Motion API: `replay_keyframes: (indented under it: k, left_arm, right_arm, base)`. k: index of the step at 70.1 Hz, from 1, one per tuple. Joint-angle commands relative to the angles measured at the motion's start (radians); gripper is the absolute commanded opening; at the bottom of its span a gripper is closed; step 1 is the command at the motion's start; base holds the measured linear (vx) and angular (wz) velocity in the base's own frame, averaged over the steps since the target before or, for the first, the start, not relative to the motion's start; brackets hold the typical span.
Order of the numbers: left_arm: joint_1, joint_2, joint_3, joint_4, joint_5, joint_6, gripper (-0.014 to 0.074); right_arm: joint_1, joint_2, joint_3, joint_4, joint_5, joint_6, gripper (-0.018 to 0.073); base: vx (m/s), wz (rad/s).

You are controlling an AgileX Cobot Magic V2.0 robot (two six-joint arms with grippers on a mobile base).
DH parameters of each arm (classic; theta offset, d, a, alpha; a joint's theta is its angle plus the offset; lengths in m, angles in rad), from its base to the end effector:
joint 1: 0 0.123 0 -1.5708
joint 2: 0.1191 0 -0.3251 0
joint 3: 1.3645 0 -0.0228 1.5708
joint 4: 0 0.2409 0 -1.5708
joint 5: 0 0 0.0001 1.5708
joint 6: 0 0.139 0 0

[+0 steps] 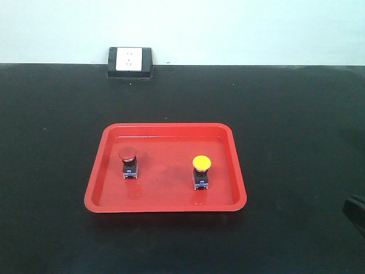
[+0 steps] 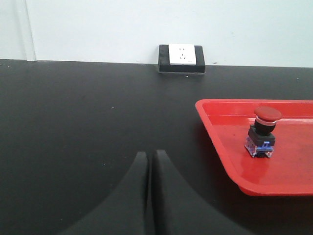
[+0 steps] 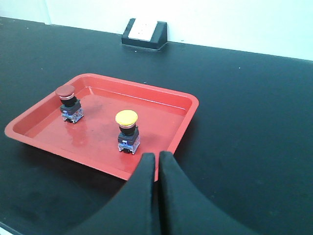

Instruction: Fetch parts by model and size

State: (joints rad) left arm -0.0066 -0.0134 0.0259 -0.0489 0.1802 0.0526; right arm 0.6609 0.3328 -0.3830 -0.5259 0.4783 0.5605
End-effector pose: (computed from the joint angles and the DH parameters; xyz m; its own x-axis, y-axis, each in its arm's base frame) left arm 0.0534 -0.0016 0.1833 -0.1050 0.0052 -0.9945 0.0158 0.9999 0.0035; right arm 0.0772 0.0193 0.2826 -0.2562 -0.0950 -0.9619 -0.4019 0.9155 0.0167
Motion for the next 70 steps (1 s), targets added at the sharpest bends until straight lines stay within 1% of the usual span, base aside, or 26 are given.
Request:
replay_keyframes:
  k: [1,8,11,14,16,21,24,25,26,28,33,36,41,48,55,63,70]
  left_arm:
    - [0.000,-0.007,-0.006,-0.011,-0.081,-0.003,-0.0006]
    - [0.000,-0.007,-0.006,-0.011,-0.081,-0.003,-0.0006]
    - [0.000,-0.007,-0.006,-0.011,-0.081,-0.003,-0.0006]
    - [0.000,-0.007,-0.006,-0.011,-0.081,-0.003,-0.0006]
    - [0.000,-0.007,-0.006,-0.011,-0.081,-0.003,-0.0006]
    - [0.000,-0.007,-0.006,-0.011,-0.081,-0.003,-0.0006]
    - [0.000,-0.007,-0.006,-0.011,-0.081,-0.003,-0.0006]
    - [0.000,-0.007,-0.006,-0.011,-0.081,-0.003,-0.0006]
    - [0.000,-0.007,-0.006,-0.011,-0.081,-0.003,-0.0006]
    - [0.000,-0.007,-0.006,-0.011,-0.081,-0.003,-0.0006]
    - [0.000,-0.007,-0.006,-0.011,-0.081,-0.003,-0.0006]
    - [0.000,-0.007,-0.006,-0.011,-0.081,-0.003,-0.0006]
    - [0.000,-0.007,-0.006,-0.011,-0.081,-0.003,-0.0006]
    - [0.000,-0.007,-0.006,-0.011,-0.081,-0.003,-0.0006]
    - [0.000,-0.007,-0.006,-0.011,-0.081,-0.003,-0.0006]
    - [0.000,-0.007,-0.006,-0.011,-0.081,-0.003,-0.0006]
    - [0.000,-0.007,-0.006,-0.011,-0.081,-0.003,-0.0006]
  right_arm:
    - [-0.003,0.007,-0.023,-0.026,-0.073,-0.003,-0.0009]
    - [-0.009,0.009,-0.022,0.018,-0.126,-0.009,-0.0009]
    - [-0.027,0.016,-0.022,0.041,-0.141,-0.045,-0.0009]
    - [-0.059,0.029,-0.019,0.092,-0.151,-0.101,-0.0009]
    - [-0.088,0.039,-0.015,0.121,-0.162,-0.146,-0.0009]
    - [-0.180,0.060,0.015,0.246,-0.212,-0.257,-0.0009]
    - [-0.241,0.066,0.050,0.341,-0.255,-0.320,-0.0009]
    - [-0.261,0.065,0.056,0.355,-0.271,-0.340,-0.0009]
    - [-0.280,0.065,0.067,0.394,-0.288,-0.358,-0.0009]
    - [-0.318,0.064,0.098,0.441,-0.326,-0.393,-0.0009]
    - [-0.398,0.052,0.156,0.526,-0.405,-0.457,-0.0009]
    - [-0.436,0.042,0.185,0.536,-0.443,-0.471,-0.0009]
    - [-0.487,0.020,0.222,0.513,-0.478,-0.470,-0.0009]
    - [-0.542,-0.019,0.254,0.465,-0.478,-0.468,-0.0009]
    - [-0.593,-0.066,0.282,0.458,-0.478,-0.468,-0.0009]
    - [-0.640,-0.122,0.316,0.460,-0.478,-0.468,-0.0009]
    - [-0.664,-0.176,0.347,0.460,-0.478,-0.468,-0.0009]
  base:
    - [0.00,0.00]
    - [0.00,0.00]
    - [0.00,0.00]
    - [0.00,0.00]
    - [0.00,0.00]
    - [0.00,0.00]
    - [0.00,0.00]
    - [0.00,0.00]
    - [0.00,0.00]
    - [0.00,0.00]
    - [0.00,0.00]
    - [0.00,0.00]
    - [0.00,0.00]
    - [0.00,0.00]
    - [0.00,0.00]
    - [0.00,0.00]
    - [0.00,0.00]
